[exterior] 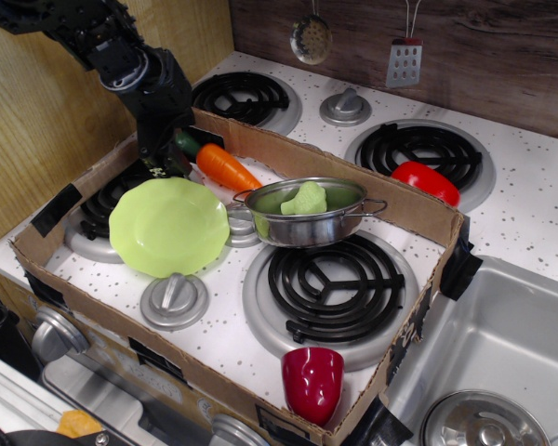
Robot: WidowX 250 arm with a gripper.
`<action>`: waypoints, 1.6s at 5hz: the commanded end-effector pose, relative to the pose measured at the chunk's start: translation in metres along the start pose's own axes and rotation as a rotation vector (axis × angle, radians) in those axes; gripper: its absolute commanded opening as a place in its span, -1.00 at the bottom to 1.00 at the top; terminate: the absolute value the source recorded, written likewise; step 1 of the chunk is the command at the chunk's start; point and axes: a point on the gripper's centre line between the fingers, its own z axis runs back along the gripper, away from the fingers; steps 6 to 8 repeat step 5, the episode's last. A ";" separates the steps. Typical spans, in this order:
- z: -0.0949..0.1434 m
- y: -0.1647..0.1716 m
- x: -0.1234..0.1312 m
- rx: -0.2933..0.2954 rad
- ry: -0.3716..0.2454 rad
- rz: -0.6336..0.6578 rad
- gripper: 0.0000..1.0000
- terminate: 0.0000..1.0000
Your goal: Take carrot off plate
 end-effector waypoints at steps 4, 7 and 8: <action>0.073 -0.006 0.041 0.088 0.043 0.222 1.00 -1.00; 0.073 -0.006 0.041 0.088 0.043 0.222 1.00 1.00; 0.073 -0.006 0.041 0.088 0.043 0.222 1.00 1.00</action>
